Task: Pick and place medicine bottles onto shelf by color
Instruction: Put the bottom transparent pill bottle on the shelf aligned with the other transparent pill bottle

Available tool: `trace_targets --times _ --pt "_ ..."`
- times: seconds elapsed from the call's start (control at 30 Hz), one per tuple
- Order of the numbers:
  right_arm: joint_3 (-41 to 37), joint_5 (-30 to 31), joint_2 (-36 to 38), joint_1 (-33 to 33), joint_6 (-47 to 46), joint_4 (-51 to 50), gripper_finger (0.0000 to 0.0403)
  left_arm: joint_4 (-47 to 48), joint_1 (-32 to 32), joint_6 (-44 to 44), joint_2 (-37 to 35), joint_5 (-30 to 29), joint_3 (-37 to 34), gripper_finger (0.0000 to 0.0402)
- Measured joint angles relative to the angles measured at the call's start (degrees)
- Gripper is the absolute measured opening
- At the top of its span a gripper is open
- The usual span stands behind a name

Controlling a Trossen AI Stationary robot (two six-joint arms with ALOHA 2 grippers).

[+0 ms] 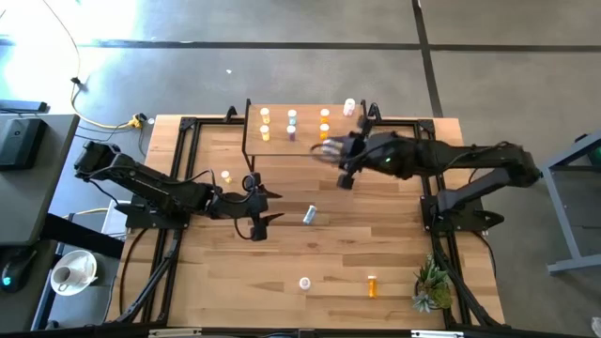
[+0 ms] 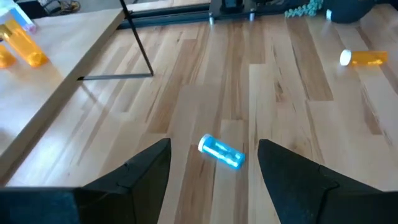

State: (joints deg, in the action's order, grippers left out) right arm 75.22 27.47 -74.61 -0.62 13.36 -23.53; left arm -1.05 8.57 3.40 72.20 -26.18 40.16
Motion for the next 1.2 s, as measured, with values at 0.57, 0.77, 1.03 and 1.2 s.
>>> trace_targets --times 0.57,0.77,1.03,1.2 --pt "-21.75 -13.04 8.28 25.03 -12.88 14.67 0.0124 -6.49 0.17 2.98 0.04 0.26 -5.35 0.0230" --pt "-21.75 -16.05 5.17 28.01 -15.07 13.05 0.0124 -7.71 -1.64 3.06 -1.65 -0.29 -8.86 0.0230" --pt "-21.75 -16.84 2.21 28.13 -15.97 10.95 0.0124 -6.84 -2.83 3.06 -5.28 0.67 -9.22 0.0230" --pt "-21.75 -16.60 2.12 29.18 -15.97 8.81 0.0124 -6.46 -2.81 3.48 -6.56 3.33 -9.27 0.0230"
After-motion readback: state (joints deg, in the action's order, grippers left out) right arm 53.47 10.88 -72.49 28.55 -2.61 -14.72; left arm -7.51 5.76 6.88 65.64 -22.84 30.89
